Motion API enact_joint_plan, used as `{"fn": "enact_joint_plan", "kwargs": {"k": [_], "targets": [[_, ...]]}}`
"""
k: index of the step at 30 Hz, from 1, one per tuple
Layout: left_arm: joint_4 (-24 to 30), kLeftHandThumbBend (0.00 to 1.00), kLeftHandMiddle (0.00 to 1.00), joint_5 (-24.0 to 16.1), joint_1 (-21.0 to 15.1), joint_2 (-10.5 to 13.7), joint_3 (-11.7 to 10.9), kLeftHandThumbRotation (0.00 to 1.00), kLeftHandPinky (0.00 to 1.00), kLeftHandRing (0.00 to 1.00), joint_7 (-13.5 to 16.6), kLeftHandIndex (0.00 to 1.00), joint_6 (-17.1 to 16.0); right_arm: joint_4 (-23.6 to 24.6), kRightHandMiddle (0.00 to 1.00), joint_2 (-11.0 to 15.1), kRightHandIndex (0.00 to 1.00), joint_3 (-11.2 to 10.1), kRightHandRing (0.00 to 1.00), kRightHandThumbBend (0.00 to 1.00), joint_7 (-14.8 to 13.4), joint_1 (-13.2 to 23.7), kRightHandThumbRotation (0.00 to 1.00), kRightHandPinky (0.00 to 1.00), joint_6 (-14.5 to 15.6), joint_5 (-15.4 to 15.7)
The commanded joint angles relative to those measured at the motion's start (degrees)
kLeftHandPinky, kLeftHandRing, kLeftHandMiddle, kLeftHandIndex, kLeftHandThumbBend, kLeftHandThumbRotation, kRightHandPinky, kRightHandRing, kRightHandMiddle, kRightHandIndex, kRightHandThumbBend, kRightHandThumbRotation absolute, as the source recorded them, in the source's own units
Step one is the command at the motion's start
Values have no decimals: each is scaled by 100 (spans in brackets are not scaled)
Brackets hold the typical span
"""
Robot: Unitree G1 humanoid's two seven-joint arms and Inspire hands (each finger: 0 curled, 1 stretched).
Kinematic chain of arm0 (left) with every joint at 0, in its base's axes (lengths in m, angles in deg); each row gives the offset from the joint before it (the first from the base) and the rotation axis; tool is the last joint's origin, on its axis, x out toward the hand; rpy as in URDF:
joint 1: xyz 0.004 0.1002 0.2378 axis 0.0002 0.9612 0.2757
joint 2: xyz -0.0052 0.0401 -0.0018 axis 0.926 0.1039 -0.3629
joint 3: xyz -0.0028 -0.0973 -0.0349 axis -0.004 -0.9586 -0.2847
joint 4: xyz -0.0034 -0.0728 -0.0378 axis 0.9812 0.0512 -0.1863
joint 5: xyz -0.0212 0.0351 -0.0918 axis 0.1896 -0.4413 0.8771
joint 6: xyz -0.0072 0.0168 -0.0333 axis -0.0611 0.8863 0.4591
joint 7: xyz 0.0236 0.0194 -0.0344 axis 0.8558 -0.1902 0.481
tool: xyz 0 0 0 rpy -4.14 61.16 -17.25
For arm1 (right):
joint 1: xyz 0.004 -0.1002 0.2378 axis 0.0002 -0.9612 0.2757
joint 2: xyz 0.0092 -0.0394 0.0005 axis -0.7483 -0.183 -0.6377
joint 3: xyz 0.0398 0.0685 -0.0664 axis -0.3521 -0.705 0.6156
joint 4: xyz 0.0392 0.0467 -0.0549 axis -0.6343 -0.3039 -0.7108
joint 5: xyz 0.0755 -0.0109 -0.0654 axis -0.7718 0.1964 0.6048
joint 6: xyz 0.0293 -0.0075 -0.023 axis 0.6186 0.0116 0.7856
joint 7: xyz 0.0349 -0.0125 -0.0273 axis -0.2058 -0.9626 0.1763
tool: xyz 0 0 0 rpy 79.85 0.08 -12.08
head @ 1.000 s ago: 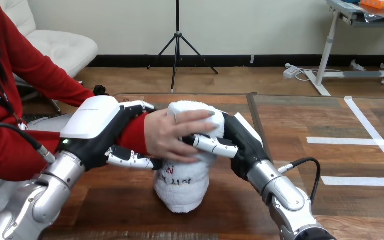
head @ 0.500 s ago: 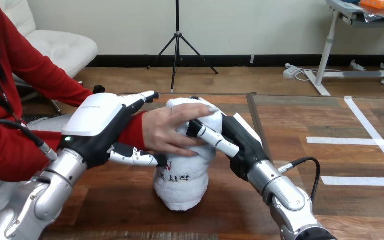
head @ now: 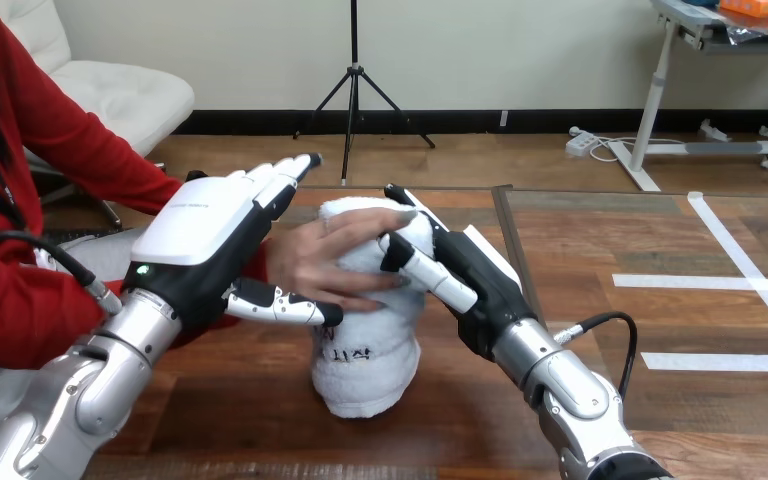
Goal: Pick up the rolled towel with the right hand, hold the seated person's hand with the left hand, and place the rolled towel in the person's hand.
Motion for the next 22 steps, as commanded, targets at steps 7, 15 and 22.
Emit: {"fn": "enact_joint_plan", "kwargs": {"k": [7, 15, 22], "targets": [[349, 100, 100, 30, -129, -24, -61, 52, 98, 99, -15, 100, 95, 397, 100, -41, 100, -160, 100, 100, 90, 661, 71, 98, -203, -226], [391, 100, 100, 7, -32, -25, -57, 54, 99, 100, 18, 100, 140, 418, 100, 1, 100, -199, 100, 100, 183, 591, 70, 98, -249, -311], [361, 100, 100, 56, 37, -50, -74, 55, 99, 100, 69, 100, 93, 431, 100, 42, 100, -222, 100, 100, 234, 527, 70, 98, -342, -391]]}}
